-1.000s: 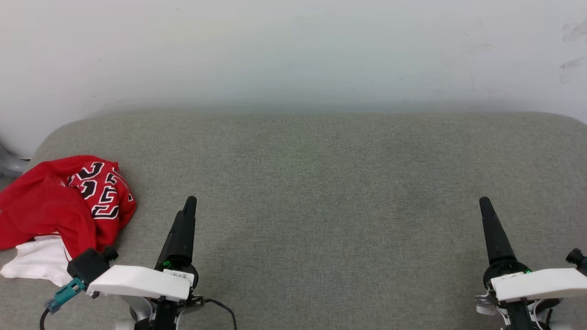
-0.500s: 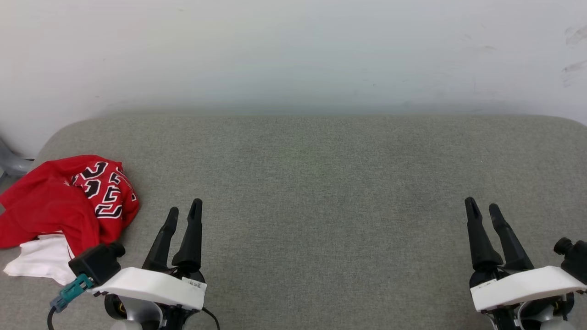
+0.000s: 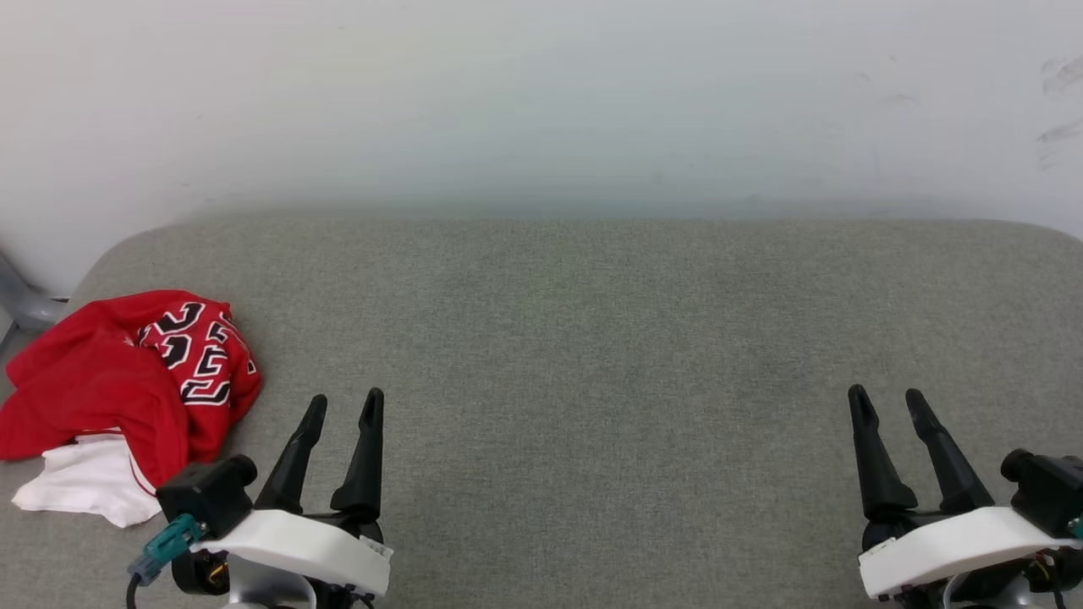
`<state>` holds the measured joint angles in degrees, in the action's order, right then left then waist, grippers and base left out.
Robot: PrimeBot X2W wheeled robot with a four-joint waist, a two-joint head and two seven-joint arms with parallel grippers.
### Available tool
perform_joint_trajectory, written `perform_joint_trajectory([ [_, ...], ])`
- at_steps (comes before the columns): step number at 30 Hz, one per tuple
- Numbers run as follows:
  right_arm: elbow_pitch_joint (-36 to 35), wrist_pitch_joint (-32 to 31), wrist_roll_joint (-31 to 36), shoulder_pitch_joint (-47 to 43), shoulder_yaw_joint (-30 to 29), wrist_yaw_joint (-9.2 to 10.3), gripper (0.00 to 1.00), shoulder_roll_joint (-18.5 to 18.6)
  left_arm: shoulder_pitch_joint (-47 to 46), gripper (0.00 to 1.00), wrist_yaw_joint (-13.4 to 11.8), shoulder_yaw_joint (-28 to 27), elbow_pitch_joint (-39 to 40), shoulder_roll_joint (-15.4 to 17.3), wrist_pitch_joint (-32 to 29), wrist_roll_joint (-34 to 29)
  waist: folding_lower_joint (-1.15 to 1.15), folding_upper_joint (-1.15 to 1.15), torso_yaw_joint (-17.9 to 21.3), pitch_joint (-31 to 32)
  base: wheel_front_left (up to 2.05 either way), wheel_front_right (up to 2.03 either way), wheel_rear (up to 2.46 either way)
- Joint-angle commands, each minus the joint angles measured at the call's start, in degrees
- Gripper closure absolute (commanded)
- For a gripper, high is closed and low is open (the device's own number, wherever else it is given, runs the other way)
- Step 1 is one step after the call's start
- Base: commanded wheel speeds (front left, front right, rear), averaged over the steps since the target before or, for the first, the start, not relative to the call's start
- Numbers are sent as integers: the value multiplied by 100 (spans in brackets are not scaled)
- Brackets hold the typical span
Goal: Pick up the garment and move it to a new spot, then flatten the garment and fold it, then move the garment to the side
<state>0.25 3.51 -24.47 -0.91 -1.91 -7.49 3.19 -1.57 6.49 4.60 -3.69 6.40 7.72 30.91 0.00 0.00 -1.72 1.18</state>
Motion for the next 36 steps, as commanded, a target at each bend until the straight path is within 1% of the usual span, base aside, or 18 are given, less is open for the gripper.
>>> perform_joint_trajectory([
  [1, -104, -19, 251, -11, -24, 0, 0, 28, 11, 0, -32, 35, 18, 52, 61, -213, 0, 0, -2, 8, 0, 0, 0],
  [9, -191, -79, 849, -94, -71, 0, 0, 21, 33, 0, -97, 179, -76, 172, 179, -734, 0, 0, -29, 29, 0, 0, 0],
  [19, -263, -221, 1398, -220, -117, 0, 0, -8, 68, 0, -199, 257, -205, 225, 316, -1207, 0, 0, -72, 63, 0, 0, 0],
  [29, -373, -226, 1831, -316, -176, 0, 0, -29, 64, 0, -136, 272, -367, 205, 435, -1505, 0, 0, -92, 66, 0, 0, 0],
  [36, -477, -194, 1912, -379, -218, 1, 0, -34, -2, 0, -100, 148, -434, 161, 513, -1590, 0, 0, -271, 67, 0, 0, 0],
])
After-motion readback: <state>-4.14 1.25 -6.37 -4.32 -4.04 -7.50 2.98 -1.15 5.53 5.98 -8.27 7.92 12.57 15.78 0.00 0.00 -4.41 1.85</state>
